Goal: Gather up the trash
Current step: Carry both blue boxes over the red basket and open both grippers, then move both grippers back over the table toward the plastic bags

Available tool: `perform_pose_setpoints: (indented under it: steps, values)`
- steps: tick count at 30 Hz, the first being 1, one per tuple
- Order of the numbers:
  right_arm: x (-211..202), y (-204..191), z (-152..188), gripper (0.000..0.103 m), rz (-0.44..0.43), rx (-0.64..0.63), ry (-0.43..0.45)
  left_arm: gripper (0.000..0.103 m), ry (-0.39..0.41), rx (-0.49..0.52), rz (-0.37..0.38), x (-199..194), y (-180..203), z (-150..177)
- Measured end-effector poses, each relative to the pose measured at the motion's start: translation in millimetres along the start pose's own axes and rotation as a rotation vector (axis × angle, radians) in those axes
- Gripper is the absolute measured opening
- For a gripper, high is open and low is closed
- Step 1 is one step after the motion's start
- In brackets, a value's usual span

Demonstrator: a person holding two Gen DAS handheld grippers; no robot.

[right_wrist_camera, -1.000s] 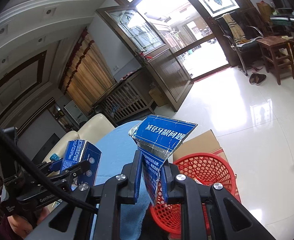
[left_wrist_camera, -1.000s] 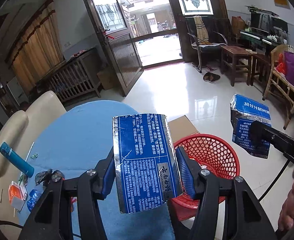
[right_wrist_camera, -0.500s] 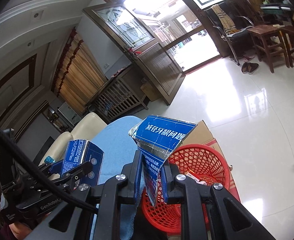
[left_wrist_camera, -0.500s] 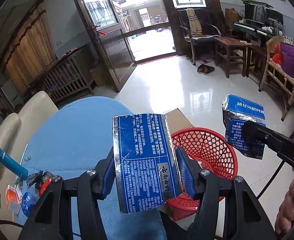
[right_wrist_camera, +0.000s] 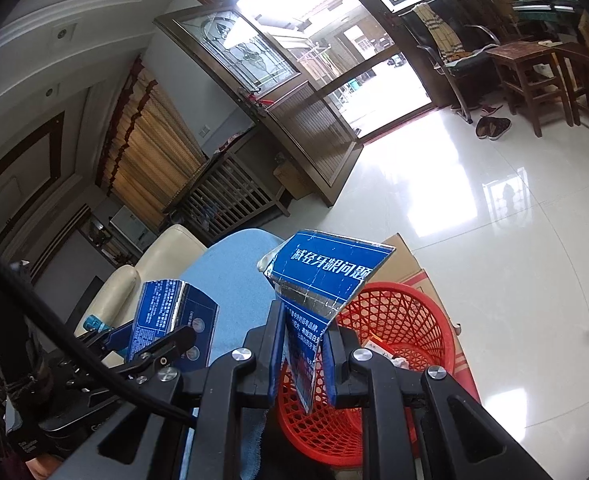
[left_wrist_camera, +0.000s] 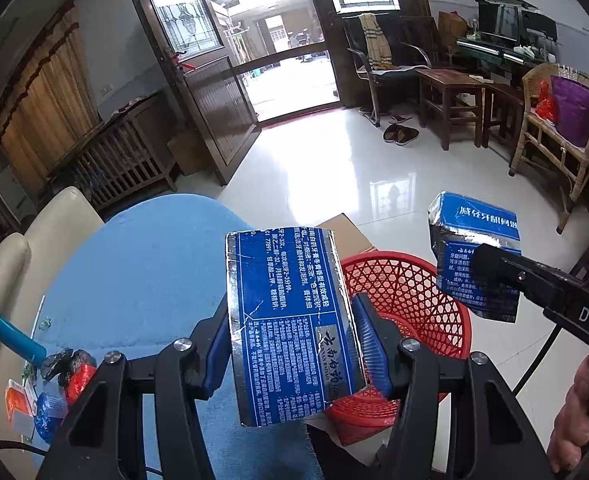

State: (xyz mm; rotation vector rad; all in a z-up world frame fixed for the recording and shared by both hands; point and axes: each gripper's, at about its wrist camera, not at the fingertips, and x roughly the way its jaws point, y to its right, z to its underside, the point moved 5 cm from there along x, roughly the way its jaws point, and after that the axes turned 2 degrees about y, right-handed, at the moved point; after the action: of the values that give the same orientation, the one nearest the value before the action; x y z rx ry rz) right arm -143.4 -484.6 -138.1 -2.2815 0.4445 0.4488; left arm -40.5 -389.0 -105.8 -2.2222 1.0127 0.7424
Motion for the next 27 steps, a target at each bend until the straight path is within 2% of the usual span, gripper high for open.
perform_pose_setpoints:
  steps: [17, 20, 22, 27]
  values:
    - [30.5, 25.1, 17.7, 0.021, 0.046, 0.072, -0.087, 0.06, -0.072, -0.066, 0.154, 40.2, -1.5, 13.9]
    - [35.5, 27.2, 21.1, 0.022, 0.022, 0.102, -0.117, 0.065, -0.079, -0.073, 0.154, 42.6, -3.3, 16.8]
    - [35.1, 29.3, 21.5, 0.026, 0.035, 0.102, -0.115, 0.065, -0.082, -0.082, 0.151, 42.1, -5.9, 18.1]
    - [30.2, 33.9, 17.8, 0.026, 0.044, 0.113, -0.098, 0.065, -0.071, -0.105, 0.145, 35.1, -16.9, 20.2]
